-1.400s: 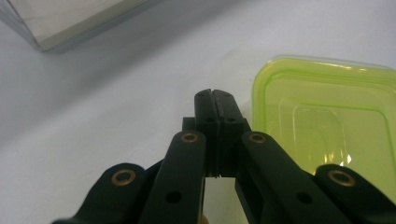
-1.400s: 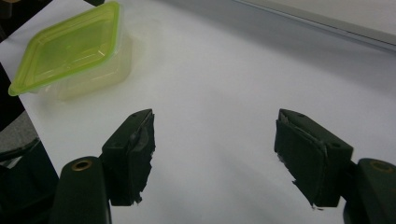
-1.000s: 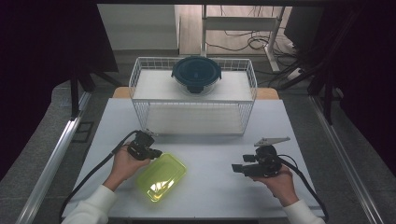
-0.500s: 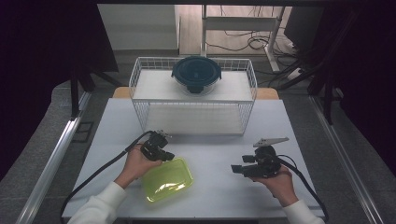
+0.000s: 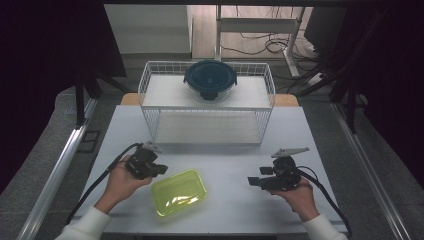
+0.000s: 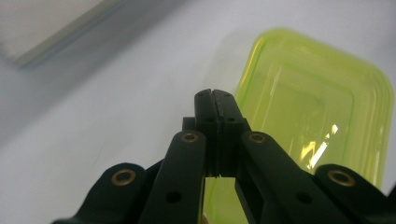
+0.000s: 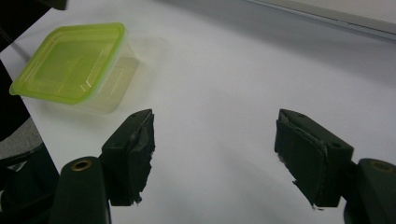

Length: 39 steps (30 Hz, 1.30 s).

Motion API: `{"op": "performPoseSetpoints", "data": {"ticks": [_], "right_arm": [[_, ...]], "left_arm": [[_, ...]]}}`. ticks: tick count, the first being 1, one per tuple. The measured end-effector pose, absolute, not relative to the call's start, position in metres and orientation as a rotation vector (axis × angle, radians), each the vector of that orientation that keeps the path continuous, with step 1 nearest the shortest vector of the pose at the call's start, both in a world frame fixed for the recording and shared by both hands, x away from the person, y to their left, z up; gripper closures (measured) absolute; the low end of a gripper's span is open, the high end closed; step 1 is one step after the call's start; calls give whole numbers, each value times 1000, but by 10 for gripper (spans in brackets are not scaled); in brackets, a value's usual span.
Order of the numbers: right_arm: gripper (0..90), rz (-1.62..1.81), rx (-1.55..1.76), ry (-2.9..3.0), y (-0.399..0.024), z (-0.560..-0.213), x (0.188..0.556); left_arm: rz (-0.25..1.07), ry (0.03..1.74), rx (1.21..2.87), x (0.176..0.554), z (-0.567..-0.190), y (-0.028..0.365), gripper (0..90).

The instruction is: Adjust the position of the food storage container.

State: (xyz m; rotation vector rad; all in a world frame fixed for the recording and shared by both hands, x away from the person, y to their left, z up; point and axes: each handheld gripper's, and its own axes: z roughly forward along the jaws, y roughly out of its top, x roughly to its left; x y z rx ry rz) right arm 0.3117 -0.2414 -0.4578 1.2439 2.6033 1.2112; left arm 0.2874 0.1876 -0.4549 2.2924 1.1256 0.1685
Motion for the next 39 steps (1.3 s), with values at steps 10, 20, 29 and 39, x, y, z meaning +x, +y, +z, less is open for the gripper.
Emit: {"op": "performPoseSetpoints", "data": {"ticks": [10,20,29,39], "right_arm": [[284,1220,1252,2596,-241,-457,312],[284,1213,1258,2601,-240,-459,312],[282,1206,1255,2603,-240,-459,312],[282,1203,1257,2600,-241,-459,312]], "left_arm": [[93,1238,2239,234,-473,230,900],[-34,1229,2296,219,-503,211,900],[-58,1204,2330,232,-507,193,900],[-61,1193,2334,259,-506,176,900]]}}
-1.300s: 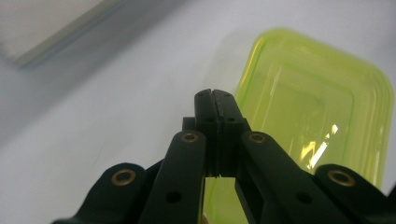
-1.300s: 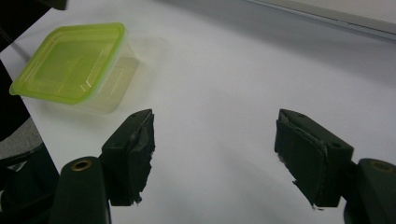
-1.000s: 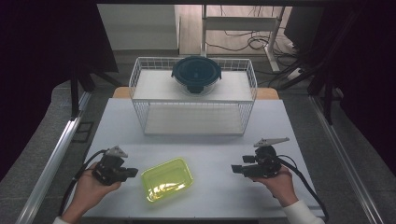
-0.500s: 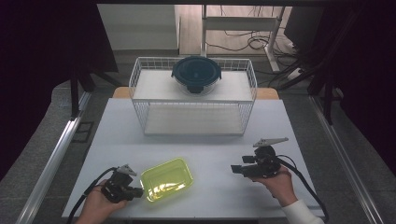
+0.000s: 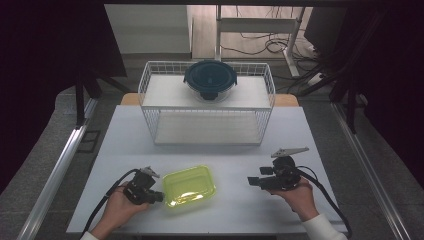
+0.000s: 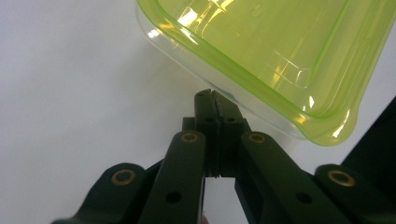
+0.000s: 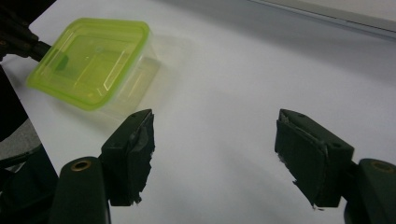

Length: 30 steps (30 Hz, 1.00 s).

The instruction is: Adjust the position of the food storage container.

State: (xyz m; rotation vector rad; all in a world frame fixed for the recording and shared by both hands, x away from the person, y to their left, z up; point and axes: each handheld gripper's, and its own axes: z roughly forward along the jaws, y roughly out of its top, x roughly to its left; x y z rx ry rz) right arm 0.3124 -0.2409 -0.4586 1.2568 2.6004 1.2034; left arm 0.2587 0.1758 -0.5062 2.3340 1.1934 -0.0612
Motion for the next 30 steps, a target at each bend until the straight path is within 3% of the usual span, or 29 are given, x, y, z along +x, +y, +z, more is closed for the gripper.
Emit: {"op": "performPoseSetpoints", "data": {"ticks": [20,30], "right_arm": [[281,1207,1256,2602,-242,-459,313],[280,1201,1258,2605,-243,-460,313]], "left_arm": [[-71,1113,2366,301,-501,123,900],[-56,1114,2351,309,-505,115,900]]}}
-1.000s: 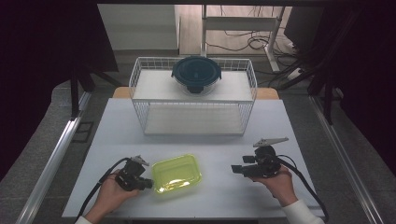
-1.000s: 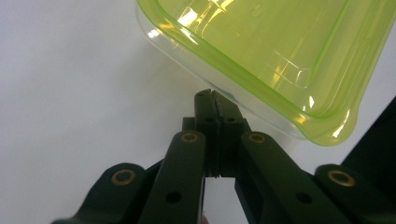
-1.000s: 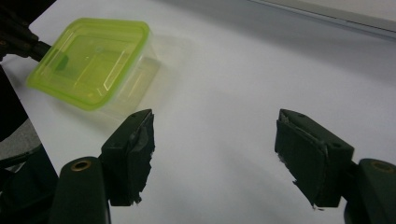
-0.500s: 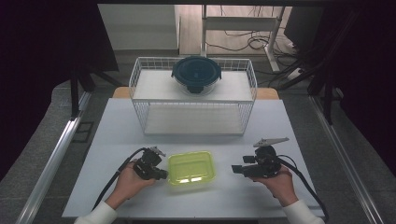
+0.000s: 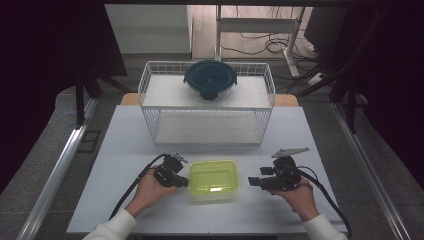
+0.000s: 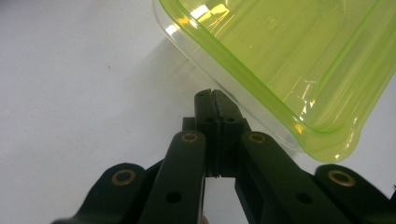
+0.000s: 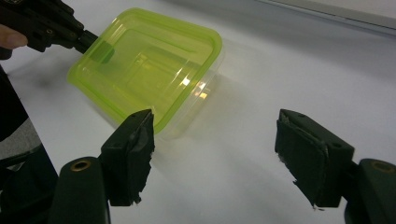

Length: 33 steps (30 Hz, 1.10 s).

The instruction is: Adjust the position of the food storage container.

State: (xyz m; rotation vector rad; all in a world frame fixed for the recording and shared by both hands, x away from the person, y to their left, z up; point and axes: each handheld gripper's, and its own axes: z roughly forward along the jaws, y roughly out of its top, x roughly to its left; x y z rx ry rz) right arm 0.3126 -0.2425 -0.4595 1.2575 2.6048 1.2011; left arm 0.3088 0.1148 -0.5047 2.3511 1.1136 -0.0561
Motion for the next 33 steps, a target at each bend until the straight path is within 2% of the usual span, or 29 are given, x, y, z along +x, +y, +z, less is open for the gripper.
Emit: {"op": "performPoseSetpoints", "data": {"ticks": [15,20,22,25,27,29,33], "right_arm": [[280,1205,1264,2598,-243,-459,312],[277,1197,1261,2600,-243,-459,312],[276,1198,1259,2602,-243,-459,312],[267,1198,1268,2596,-242,-460,312],[256,1201,1276,2589,-242,-461,312],[240,1212,1289,2575,-242,-460,311],[210,1286,1331,2555,-243,-460,310]], "left_arm": [[-20,1133,2319,309,-501,127,900],[60,1165,2189,298,-487,146,877],[75,1165,2148,295,-484,151,778],[83,1205,2106,292,-480,156,529],[69,1232,2074,291,-479,157,404],[61,1239,2057,291,-479,157,339],[13,1246,2000,289,-476,158,286]]}}
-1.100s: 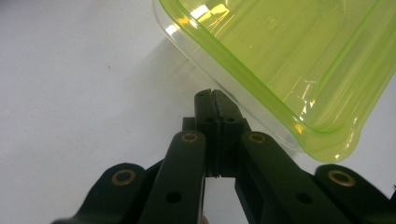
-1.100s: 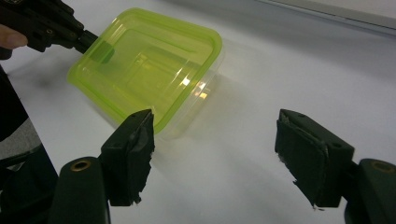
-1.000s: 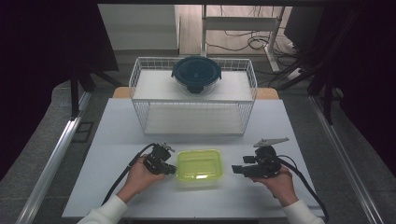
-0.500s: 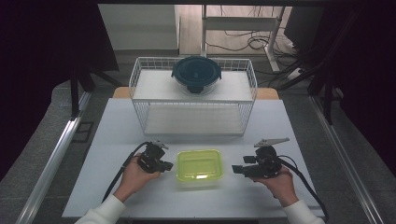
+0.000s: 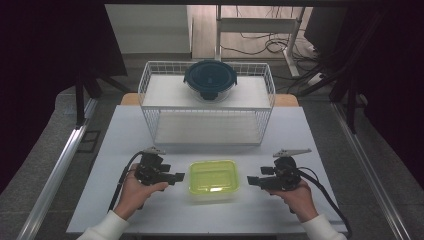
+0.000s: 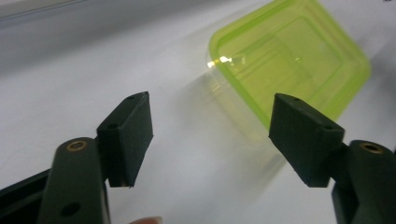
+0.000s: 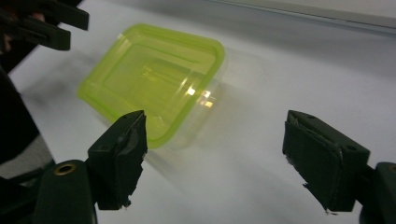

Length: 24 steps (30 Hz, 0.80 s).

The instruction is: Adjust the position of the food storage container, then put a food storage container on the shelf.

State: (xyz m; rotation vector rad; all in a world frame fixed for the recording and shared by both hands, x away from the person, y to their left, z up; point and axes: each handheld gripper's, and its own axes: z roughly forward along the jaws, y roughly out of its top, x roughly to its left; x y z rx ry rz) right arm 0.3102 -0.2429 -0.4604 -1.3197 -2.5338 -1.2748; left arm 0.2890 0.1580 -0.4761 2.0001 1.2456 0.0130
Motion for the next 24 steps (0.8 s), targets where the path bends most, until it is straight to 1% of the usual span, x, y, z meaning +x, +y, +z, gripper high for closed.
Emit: {"op": "performPoseSetpoints", "data": {"ticks": [2,4,12,17,20,24], "right_arm": [[179,-1285,-1310,-2512,-242,-462,310],[167,-1297,-1298,-2502,-239,-464,308],[170,-1283,-1273,-2470,-233,-469,306],[170,-1303,-1258,-2436,-231,-468,306],[181,-1311,-1249,-2414,-231,-467,306],[227,-1312,-1233,-2372,-228,-469,308]], "left_arm": [[-4,1244,1980,288,-475,158,282],[6,1243,1968,287,-474,159,289],[1,1246,1935,283,-477,161,286],[-4,1248,1898,283,-475,160,246],[-27,1244,1890,284,-476,158,230],[-64,1238,1887,285,-480,153,223]]}}
